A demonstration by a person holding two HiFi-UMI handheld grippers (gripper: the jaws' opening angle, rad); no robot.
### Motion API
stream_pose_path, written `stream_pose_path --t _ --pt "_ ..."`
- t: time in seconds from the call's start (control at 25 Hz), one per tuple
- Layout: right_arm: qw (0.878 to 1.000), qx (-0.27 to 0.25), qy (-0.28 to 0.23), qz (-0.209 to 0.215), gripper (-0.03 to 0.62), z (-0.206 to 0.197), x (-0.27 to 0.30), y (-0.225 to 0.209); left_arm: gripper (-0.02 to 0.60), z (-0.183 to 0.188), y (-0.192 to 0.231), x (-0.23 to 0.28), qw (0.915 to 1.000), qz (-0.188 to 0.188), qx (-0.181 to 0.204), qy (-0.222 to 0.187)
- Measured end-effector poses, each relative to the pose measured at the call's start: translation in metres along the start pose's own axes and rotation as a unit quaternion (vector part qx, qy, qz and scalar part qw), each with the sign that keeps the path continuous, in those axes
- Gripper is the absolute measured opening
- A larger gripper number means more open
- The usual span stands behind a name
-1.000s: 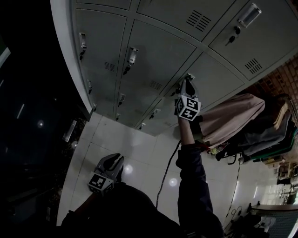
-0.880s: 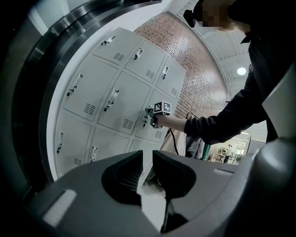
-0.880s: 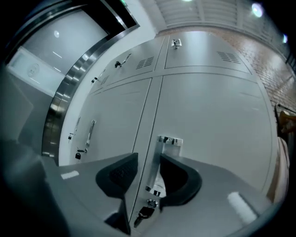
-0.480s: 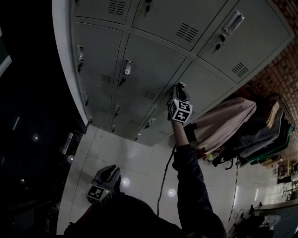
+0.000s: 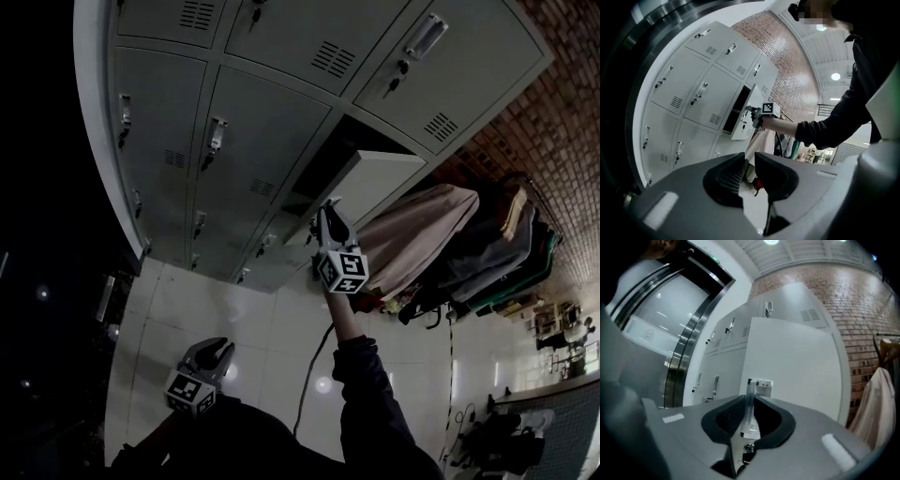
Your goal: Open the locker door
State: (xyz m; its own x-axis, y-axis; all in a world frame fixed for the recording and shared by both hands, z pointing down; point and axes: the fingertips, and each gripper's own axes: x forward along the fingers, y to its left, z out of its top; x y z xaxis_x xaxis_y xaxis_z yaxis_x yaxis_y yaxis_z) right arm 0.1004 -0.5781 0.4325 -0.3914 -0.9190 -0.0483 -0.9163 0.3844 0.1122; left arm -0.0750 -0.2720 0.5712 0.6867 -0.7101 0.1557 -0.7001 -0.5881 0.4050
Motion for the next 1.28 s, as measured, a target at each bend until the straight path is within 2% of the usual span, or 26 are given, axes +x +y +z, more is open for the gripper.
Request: stream_pose_path --t 0.08,0.32,0.44,0.56,0.72,0.84,0.92,1.04,1.16,1.28 --pt "1.000 -0.016 -0.006 -0.022 0.015 0.000 -0.045 -0.009 0.084 -0.007 -0.013 0.007 0.9999 -0.013 -0.002 0.005" --pt "0.998 -0.031 0.004 -0.051 0.012 -0.005 -0.153 -0.034 0.084 -0.030 -0.069 0.013 0.9987 -0.044 0.021 0.019" --pt "0.998 -0.006 0.000 -0.055 0.012 -0.012 -0.225 -0.027 0.084 -0.049 -0.112 0.002 0.9984 -0.045 0.031 0.013" --pt "0.999 0.031 0.002 -0.035 0.009 -0.029 -0.309 0.006 0.084 -0.067 -0.160 -0.023 0.9986 -0.037 0.038 0.006" --pt "0.998 0.060 0.022 -0.004 0.009 -0.051 -0.411 0.073 0.084 -0.101 -0.209 -0.060 0.9985 -0.035 0.039 0.014" --pt "0.997 0.069 0.033 0.005 0.003 -0.054 -0.473 0.120 0.084 -0.117 -0.235 -0.083 0.9974 -0.036 0.047 0.041" --pt "0.997 0.072 0.041 0.005 0.002 -0.052 -0.506 0.143 0.084 -0.124 -0.244 -0.088 0.9973 -0.042 0.047 0.038" --pt "0.996 0.071 0.048 -0.003 0.002 -0.044 -0.548 0.162 0.084 -0.125 -0.259 -0.083 0.9966 -0.059 0.055 0.018" --pt "0.995 0.067 0.065 -0.022 0.000 -0.057 -0.590 0.161 0.084 -0.124 -0.286 -0.079 0.9950 -0.076 0.063 0.013" --pt "0.994 0.079 0.073 -0.029 0.000 -0.065 -0.608 0.163 0.084 -0.125 -0.302 -0.082 0.9942 -0.079 0.072 0.012"
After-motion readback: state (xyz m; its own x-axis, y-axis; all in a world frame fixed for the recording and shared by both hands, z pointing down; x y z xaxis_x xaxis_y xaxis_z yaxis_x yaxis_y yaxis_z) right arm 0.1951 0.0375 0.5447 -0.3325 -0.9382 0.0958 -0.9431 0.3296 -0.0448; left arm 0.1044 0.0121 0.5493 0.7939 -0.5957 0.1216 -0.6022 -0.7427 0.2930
